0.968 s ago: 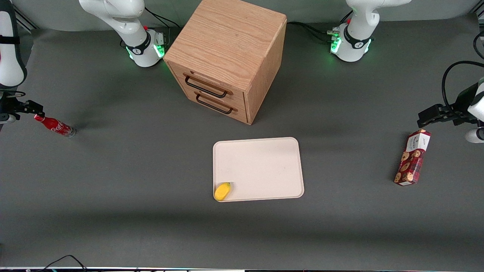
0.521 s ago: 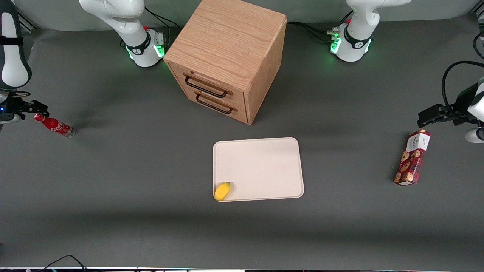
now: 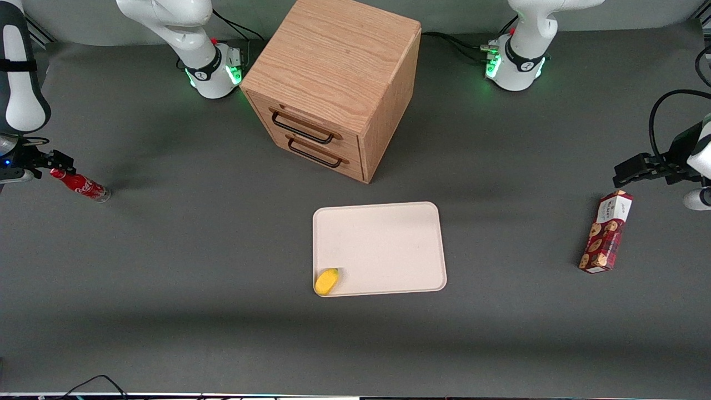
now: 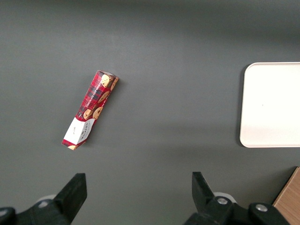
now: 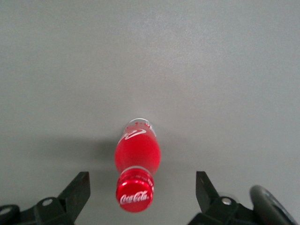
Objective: Place coke bottle on tray
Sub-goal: 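Lower the right gripper and close it around the bottle's neck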
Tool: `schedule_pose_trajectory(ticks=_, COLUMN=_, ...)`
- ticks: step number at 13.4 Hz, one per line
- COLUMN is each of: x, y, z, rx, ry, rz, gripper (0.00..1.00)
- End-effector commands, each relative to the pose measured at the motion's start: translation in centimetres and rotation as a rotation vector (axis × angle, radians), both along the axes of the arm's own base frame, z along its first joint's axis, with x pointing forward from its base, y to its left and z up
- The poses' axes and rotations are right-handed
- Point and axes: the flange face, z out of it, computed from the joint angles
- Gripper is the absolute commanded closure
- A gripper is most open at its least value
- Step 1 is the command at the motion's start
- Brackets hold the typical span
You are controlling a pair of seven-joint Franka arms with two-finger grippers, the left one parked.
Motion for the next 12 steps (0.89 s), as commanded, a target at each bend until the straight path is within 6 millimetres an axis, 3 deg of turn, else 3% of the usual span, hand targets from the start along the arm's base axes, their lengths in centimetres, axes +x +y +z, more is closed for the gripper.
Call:
schedule_pose_trajectory(ticks=1, x=-0.1, y=-0.3, z=-0.5, rx=0.016, ry=-0.021, rz=0.007, gripper=0.0)
schedule_pose_trajectory(ticks=7, x=-0.22, y=-0.54, z=-1.36, rx=0.037, ry=-0.029, rz=0.007, gripper=0.01)
schedule_pose_trajectory(ticks=8, x=-0.12, y=-0.42, z=-1.36, rx=0.042, ry=-0.033, rz=0.004, gripper=0.08)
schedule_pose_trajectory(ticks=9, x=-0.13, y=-0.41, z=-1.38, rx=0.044, ry=-0.033, rz=0.001, gripper=0.21)
schedule_pose_trajectory(ticks=12, x=-0.07, y=-0.25, z=-1.42, rx=0.048, ry=-0.031, rz=-0.011, gripper=0.68)
